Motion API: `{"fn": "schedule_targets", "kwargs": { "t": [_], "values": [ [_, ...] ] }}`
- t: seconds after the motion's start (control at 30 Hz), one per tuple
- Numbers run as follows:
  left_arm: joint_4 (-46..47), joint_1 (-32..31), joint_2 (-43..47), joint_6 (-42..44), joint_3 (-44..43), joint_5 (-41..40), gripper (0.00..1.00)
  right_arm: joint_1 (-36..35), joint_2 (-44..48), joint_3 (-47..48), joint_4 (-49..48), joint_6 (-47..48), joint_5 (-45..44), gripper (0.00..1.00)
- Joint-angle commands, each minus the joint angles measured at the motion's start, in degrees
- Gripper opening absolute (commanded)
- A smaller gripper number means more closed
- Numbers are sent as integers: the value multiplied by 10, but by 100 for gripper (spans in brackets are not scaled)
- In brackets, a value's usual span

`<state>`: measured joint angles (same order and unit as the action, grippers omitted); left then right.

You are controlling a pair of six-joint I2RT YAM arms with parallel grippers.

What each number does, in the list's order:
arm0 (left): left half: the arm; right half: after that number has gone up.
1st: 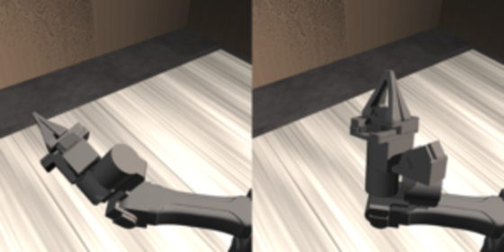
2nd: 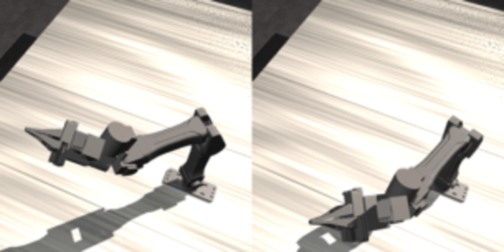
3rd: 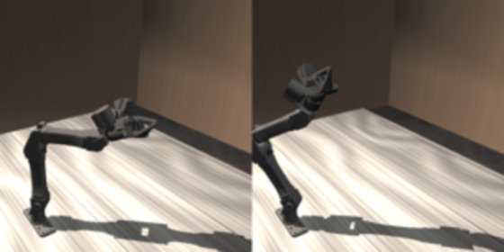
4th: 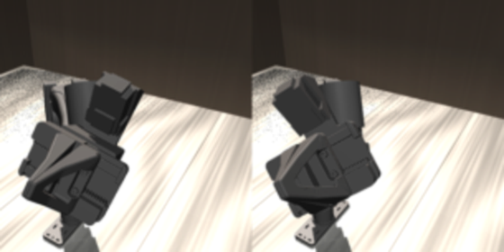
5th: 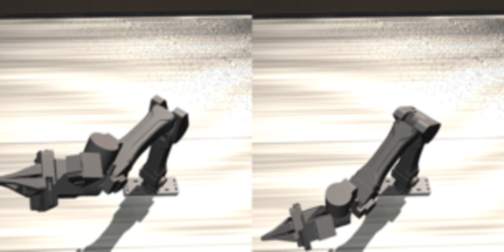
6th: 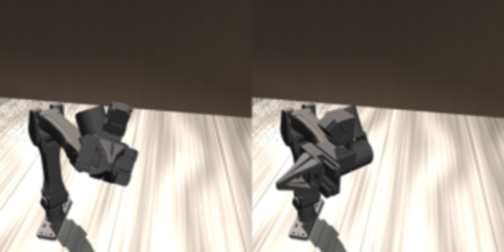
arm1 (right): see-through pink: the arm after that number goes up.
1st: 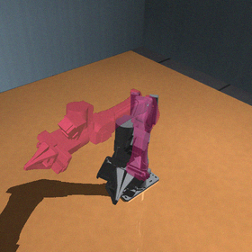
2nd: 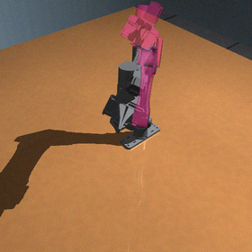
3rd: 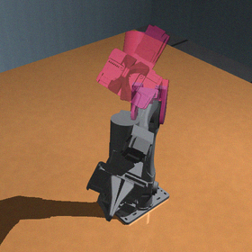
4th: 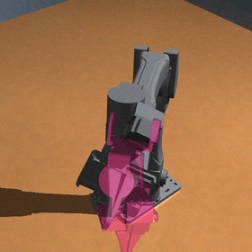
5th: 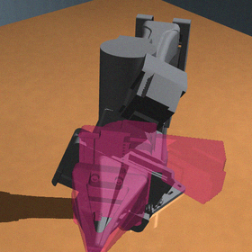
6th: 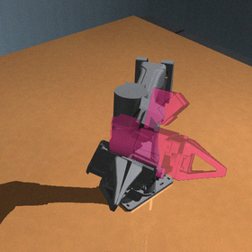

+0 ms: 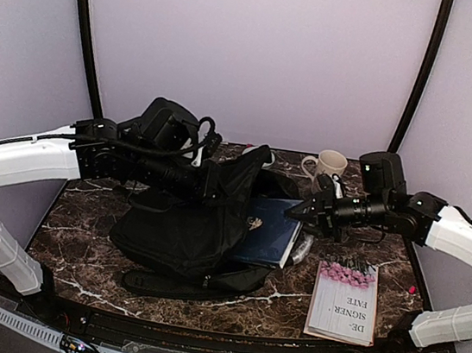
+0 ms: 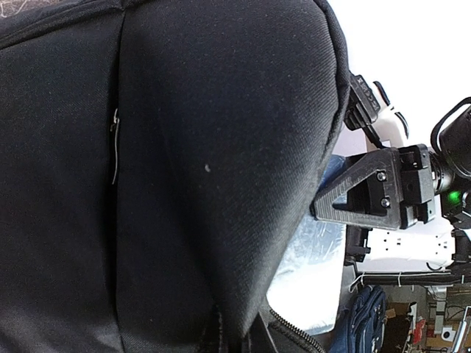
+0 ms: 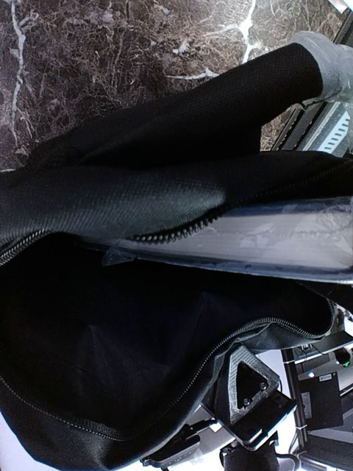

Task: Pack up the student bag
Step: Place the book in the largest pocket of the bag.

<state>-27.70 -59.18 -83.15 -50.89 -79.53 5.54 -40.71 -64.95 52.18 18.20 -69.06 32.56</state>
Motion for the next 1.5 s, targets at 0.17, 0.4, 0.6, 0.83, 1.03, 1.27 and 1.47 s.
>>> {"fn": "schedule_targets", "kwargs": {
  "t": [0.17,0.4,0.6,0.83,1.03,1.27,1.47],
  "values": [
    [26,-4,38,-8,14,-19,0,-12,-11,46,-37,5,22,22],
    [26,-3,36,-18,19,-22,0,-13,-12,52,-33,4,15,43],
    [14,-3,45,-30,26,-34,0,-13,-2,60,-2,17,-7,48],
    [76,-3,79,-97,63,-14,0,-15,-14,78,37,37,-30,47],
    [137,6,100,-121,82,3,0,-17,-24,80,11,32,-27,39],
    [233,16,117,-150,104,30,0,-30,-27,80,32,43,-41,39],
    [165,20,104,-120,63,16,0,-33,-16,76,51,58,-60,39]
  ]
}}
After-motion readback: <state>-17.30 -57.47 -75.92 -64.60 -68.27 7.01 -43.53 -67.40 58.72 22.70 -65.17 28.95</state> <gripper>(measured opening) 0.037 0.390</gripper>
